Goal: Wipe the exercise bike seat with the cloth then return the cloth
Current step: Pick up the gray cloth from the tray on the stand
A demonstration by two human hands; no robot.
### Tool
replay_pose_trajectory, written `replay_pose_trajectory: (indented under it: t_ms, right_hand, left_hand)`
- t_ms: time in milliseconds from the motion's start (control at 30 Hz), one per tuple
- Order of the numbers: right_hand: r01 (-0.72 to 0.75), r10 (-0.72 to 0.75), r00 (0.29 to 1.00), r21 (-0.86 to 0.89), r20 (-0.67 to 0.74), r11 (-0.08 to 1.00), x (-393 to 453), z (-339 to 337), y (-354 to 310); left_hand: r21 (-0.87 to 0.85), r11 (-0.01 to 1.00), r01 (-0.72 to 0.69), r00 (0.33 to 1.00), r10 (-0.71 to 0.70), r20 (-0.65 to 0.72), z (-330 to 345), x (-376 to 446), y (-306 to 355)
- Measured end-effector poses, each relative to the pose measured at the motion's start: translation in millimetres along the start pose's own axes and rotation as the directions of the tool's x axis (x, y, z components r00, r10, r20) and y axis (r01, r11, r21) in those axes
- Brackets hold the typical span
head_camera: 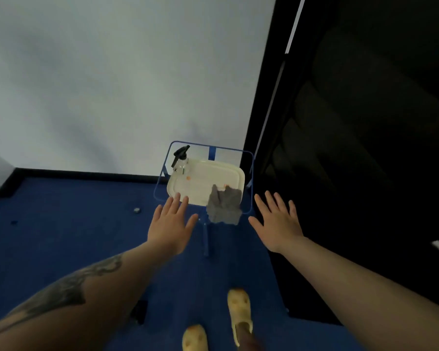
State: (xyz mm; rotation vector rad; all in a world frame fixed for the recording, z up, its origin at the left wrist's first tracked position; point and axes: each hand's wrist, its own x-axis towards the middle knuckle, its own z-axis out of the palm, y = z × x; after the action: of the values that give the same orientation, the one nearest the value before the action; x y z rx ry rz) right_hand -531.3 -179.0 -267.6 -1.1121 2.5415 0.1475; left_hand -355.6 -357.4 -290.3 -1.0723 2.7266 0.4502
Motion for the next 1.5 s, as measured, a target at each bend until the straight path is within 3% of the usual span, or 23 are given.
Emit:
replay_pose_trajectory:
  t_ms: [300, 733, 933, 1233, 1500]
  right_hand:
    - [0.103, -0.097, 0.977, -0.021, 0.191, 0.994, 112.0, 60.1, 0.3]
    - [0.185, -0.213, 0.931, 0.119, 0.296, 0.976, 209.1, 149.8, -24.1]
    - [0.206, -0.245, 0.962, 0.269, 0.119, 0.941, 202.8, 158.7, -24.4]
    - [0.209, -0.229, 0.972, 0.240, 0.057, 0.948, 201.5, 133.9, -18.5]
    - [0.303, -0.299, 0.953, 0.223, -0.052, 0.927, 182.2, 70.4, -23.0]
  left_hand:
    - [-0.042, 0.994, 0.101, 0.985, -0.093, 0.146, 67.9, 81.6, -1.2]
    - [-0.038, 0.992, 0.120, 0.982, -0.113, 0.149, 143.5, 138.8, -23.1]
    - [-0.020, 0.995, 0.098, 0.990, -0.095, 0.108, 158.1, 130.0, -31.5]
    - [-0.091, 0.992, 0.091, 0.994, -0.085, 0.069, 135.0, 119.5, -29.2]
    - [-0.097, 0.994, 0.053, 0.998, -0.057, -0.032, 66.7, 105.0, -33.0]
